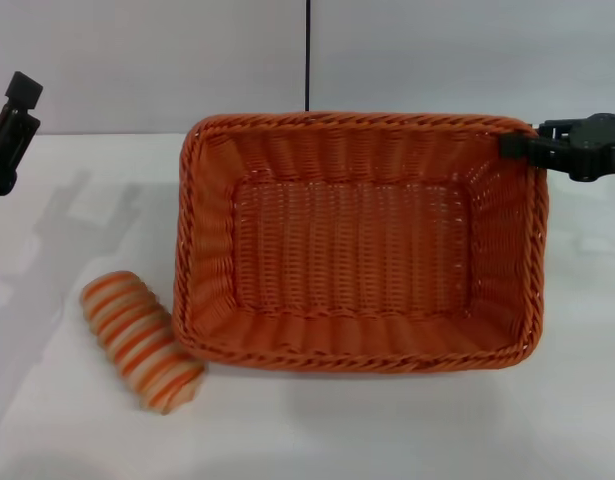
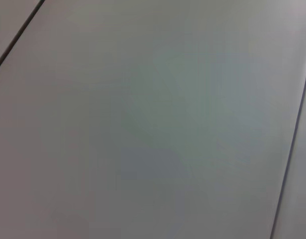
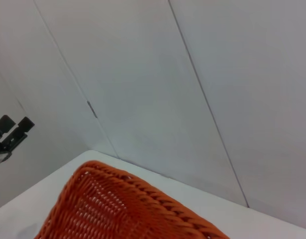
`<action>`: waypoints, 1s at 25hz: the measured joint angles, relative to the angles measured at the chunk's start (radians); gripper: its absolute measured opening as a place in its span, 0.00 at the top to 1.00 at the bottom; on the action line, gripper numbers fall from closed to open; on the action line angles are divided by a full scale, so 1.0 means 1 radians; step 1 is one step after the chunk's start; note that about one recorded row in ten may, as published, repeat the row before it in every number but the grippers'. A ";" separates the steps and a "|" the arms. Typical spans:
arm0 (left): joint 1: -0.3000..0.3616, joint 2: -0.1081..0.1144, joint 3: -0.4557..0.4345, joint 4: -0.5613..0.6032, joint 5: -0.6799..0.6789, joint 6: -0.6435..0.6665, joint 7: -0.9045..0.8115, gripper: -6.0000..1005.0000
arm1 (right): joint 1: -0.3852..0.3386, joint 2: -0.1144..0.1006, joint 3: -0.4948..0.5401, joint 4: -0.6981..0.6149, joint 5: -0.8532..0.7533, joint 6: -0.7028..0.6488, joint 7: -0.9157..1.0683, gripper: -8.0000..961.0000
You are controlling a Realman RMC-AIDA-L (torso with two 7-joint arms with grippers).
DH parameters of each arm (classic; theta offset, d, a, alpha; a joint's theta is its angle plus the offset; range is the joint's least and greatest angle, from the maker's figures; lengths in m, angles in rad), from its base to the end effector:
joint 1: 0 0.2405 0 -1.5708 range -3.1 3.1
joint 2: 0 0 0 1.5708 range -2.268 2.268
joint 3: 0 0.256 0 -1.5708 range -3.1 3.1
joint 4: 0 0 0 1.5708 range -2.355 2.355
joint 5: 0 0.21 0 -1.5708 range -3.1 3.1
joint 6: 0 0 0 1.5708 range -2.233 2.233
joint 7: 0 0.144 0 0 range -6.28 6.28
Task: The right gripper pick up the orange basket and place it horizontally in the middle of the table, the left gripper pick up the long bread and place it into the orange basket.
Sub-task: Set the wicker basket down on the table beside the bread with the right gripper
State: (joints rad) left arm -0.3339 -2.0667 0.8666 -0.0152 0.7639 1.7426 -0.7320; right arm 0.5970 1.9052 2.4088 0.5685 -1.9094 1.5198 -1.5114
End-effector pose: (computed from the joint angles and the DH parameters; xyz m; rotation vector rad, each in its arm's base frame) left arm -0.3177 0.2578 0.0207 -1.6016 -0.6196 -1.3492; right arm 0.2685 0.3665 0.0561 -2.6260 0.8828 0.6893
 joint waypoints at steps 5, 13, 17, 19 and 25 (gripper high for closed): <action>-0.005 -0.001 0.000 0.000 0.000 -0.021 0.005 0.21 | 0.017 -0.003 -0.032 0.001 -0.009 0.013 0.000 0.77; -0.013 -0.001 -0.004 0.000 0.000 -0.040 0.007 0.21 | 0.033 -0.006 -0.069 0.001 -0.012 0.018 0.001 0.71; -0.018 -0.001 -0.005 0.000 0.000 -0.048 0.007 0.21 | 0.047 -0.006 -0.103 -0.002 -0.013 0.018 0.001 0.73; -0.019 -0.001 -0.005 0.000 0.000 -0.048 0.007 0.21 | 0.048 -0.006 -0.106 -0.003 -0.014 0.017 0.000 0.74; -0.019 -0.001 -0.006 0.000 0.000 -0.049 0.008 0.21 | 0.051 -0.003 -0.110 0.002 -0.014 0.012 -0.019 0.77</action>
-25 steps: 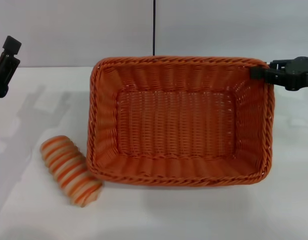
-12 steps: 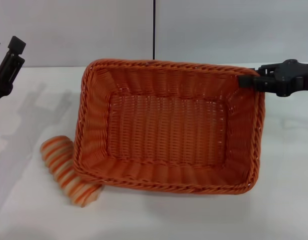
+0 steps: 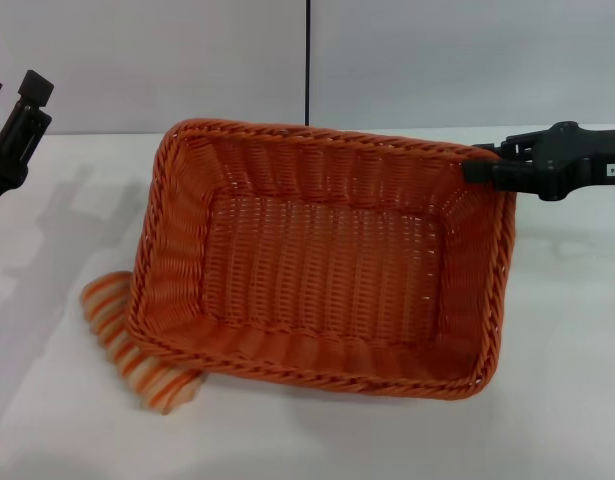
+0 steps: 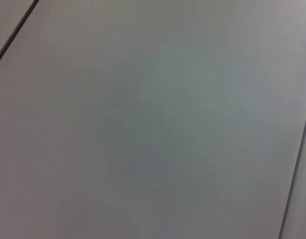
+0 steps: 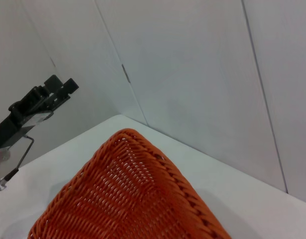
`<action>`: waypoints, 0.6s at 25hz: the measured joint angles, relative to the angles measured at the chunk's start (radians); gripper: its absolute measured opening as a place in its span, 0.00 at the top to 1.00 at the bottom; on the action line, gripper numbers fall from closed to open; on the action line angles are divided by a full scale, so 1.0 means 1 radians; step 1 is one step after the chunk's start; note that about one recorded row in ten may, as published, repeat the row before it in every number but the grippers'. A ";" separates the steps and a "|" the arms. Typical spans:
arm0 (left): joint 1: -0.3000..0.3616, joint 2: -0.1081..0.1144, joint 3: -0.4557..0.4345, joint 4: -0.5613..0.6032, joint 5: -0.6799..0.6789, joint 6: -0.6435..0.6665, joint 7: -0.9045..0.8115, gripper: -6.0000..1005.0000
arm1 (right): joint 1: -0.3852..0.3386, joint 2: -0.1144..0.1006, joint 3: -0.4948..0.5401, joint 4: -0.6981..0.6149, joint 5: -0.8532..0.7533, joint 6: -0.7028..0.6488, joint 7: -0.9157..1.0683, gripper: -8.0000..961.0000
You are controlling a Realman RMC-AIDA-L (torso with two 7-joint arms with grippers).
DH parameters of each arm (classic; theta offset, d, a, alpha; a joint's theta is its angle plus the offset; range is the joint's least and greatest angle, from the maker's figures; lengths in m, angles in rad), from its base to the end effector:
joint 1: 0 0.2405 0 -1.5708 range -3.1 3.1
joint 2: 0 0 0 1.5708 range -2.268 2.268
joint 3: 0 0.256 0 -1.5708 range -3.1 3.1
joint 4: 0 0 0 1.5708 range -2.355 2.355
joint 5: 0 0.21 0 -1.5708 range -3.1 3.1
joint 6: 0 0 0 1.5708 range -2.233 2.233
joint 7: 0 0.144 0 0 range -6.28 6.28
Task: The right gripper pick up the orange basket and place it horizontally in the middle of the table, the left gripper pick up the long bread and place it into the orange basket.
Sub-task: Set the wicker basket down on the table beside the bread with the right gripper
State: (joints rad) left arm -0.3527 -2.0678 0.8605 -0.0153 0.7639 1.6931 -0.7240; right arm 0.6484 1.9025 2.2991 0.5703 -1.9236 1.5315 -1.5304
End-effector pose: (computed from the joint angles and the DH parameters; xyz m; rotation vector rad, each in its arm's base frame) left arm -0.3184 0.2669 0.0175 -1.6068 -0.6406 -1.3144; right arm 0.2488 0.3711 0.0409 -2.7792 0.7712 0.5823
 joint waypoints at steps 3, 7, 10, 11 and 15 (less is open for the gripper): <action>0.002 -0.001 0.000 0.000 0.000 0.001 0.000 0.21 | -0.002 0.001 0.000 0.002 0.000 0.000 -0.007 0.78; 0.008 -0.001 0.000 0.000 0.000 0.006 -0.002 0.21 | -0.019 0.002 0.008 0.020 0.008 0.002 -0.019 0.80; 0.009 -0.001 0.000 0.000 0.000 0.007 -0.003 0.21 | -0.023 0.003 0.008 0.025 0.010 0.006 -0.020 0.80; 0.009 -0.001 0.000 0.000 0.000 0.007 -0.004 0.21 | -0.023 0.003 0.008 0.025 0.010 0.006 -0.020 0.80; 0.004 0.000 -0.009 0.000 -0.001 0.006 -0.010 0.21 | -0.026 0.004 0.008 0.028 0.012 0.010 -0.021 0.80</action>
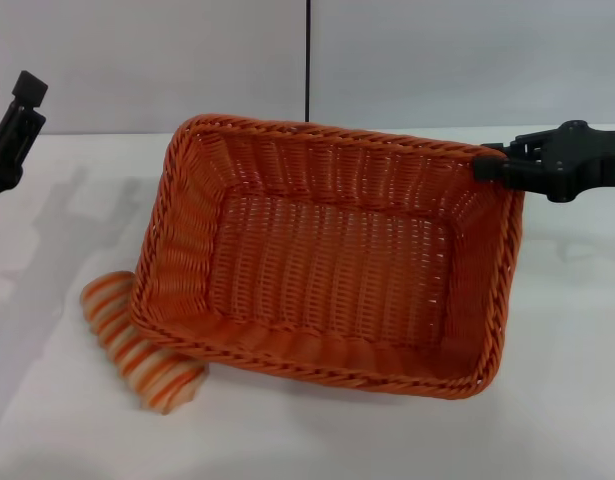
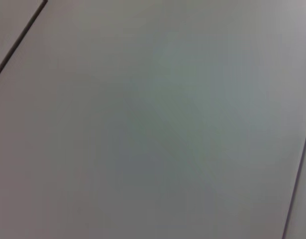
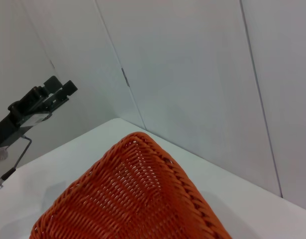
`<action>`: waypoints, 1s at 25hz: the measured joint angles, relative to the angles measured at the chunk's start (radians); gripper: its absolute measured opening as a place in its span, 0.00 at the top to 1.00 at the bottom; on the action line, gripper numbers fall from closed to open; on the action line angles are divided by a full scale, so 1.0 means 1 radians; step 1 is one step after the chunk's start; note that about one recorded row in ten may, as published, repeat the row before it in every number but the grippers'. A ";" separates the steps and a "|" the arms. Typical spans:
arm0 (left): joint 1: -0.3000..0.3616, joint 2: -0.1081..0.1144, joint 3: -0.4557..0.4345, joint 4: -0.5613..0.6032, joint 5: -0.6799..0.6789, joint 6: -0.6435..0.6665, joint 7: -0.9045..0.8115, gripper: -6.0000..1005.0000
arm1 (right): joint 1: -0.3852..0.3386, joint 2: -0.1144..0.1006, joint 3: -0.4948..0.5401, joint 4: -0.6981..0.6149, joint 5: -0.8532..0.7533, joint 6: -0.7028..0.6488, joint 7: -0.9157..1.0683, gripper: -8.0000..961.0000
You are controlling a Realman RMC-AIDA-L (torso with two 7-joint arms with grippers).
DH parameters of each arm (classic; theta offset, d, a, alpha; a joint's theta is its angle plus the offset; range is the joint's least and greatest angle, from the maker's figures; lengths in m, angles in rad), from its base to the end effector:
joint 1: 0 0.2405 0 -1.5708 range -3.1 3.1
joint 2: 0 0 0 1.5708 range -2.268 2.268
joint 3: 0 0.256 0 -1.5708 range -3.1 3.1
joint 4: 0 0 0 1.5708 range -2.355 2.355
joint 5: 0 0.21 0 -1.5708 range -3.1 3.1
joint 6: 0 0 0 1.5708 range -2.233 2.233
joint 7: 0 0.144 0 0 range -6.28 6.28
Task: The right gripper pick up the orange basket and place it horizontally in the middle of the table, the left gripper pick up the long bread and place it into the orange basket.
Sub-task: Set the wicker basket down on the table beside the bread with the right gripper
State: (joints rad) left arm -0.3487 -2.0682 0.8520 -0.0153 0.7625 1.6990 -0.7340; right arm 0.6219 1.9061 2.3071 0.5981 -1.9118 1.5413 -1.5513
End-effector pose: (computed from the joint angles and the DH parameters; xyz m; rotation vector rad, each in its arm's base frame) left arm -0.3193 0.2655 0.0190 -1.5925 -0.6468 -1.3245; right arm 0.2528 0.3670 0.0454 -2.7637 0.7404 0.5969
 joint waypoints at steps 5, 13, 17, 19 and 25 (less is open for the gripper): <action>-0.004 0.000 -0.003 0.001 0.000 0.011 0.000 0.21 | -0.012 0.000 0.004 0.000 0.012 0.035 -0.012 0.80; 0.008 0.000 -0.004 0.002 0.001 0.024 -0.001 0.21 | -0.032 -0.011 0.015 0.014 0.015 0.133 -0.028 0.80; 0.015 -0.002 -0.002 -0.001 0.006 0.024 0.007 0.21 | -0.044 -0.024 0.015 0.023 0.015 0.171 -0.029 0.81; 0.015 -0.002 0.000 -0.002 0.006 0.024 0.007 0.21 | -0.047 -0.029 0.012 0.023 0.014 0.189 -0.030 0.81; 0.006 -0.004 0.004 -0.005 0.007 0.024 0.007 0.21 | -0.051 -0.026 0.013 0.011 0.010 0.191 -0.036 0.82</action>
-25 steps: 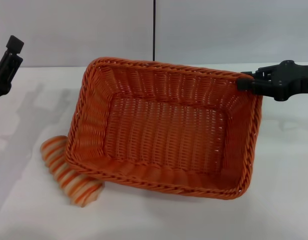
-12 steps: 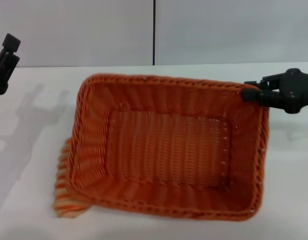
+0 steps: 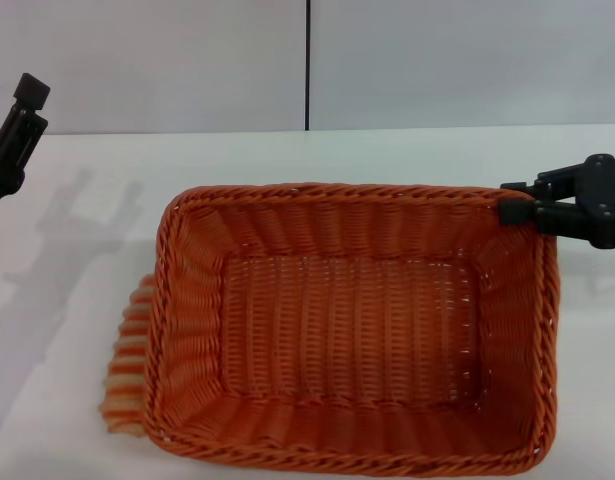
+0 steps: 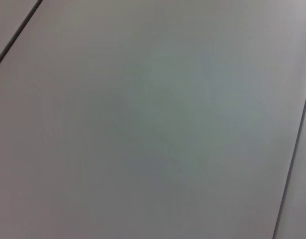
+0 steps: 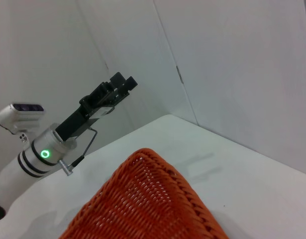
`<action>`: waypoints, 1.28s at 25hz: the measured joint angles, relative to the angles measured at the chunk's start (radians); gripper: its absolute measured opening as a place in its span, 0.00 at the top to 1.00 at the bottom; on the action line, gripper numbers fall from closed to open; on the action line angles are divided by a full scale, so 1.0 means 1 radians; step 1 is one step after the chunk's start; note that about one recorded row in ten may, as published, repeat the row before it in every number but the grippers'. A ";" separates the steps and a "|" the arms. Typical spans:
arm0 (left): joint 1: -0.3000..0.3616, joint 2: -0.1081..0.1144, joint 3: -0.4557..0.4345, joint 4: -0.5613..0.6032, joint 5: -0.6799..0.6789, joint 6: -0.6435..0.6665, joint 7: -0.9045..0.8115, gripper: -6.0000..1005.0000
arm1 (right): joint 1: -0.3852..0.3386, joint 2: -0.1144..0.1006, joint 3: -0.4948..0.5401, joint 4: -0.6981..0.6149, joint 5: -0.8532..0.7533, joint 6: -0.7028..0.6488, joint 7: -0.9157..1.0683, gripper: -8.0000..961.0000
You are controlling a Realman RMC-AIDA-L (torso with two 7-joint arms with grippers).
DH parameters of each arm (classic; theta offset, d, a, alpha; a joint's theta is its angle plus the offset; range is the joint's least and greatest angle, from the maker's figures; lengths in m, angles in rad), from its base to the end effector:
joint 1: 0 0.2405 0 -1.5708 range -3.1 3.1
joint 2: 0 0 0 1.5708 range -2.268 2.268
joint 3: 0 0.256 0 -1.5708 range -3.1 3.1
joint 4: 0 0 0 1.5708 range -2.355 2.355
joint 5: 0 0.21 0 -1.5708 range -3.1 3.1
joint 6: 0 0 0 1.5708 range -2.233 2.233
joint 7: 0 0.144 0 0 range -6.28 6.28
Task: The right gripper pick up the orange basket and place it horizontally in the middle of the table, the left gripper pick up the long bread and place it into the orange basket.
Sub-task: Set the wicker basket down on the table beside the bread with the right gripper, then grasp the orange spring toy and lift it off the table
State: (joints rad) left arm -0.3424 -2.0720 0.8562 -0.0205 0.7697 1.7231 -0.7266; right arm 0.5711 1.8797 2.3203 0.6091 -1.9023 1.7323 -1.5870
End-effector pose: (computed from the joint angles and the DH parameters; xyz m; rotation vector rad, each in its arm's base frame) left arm -0.3172 0.2608 0.0170 -1.5998 -0.6353 -1.3380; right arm 0.2593 0.3354 0.0591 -2.8871 0.7090 0.6770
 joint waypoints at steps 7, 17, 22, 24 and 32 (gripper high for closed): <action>0.007 -0.001 0.001 -0.004 0.001 0.003 -0.006 0.21 | -0.002 0.028 -0.009 -0.010 -0.007 -0.066 -0.005 0.82; 0.016 0.000 0.010 -0.005 0.002 0.008 -0.008 0.21 | 0.009 0.030 -0.003 -0.028 -0.018 -0.127 0.003 0.83; 0.021 0.000 0.012 -0.006 0.002 0.015 -0.009 0.21 | 0.005 0.030 -0.001 -0.025 -0.018 -0.148 0.004 0.70; 0.022 0.001 0.012 -0.006 0.002 0.019 -0.010 0.21 | 0.000 0.030 0.009 -0.023 -0.013 -0.162 0.004 0.65; 0.037 0.009 0.019 0.005 -0.001 0.023 -0.019 0.21 | -0.082 0.051 0.266 -0.020 0.064 -0.164 -0.063 0.50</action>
State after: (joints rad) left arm -0.3052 -2.0635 0.8755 -0.0157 0.7688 1.7459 -0.7453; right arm 0.4894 1.9306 2.5859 0.5895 -1.8386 1.5680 -1.6496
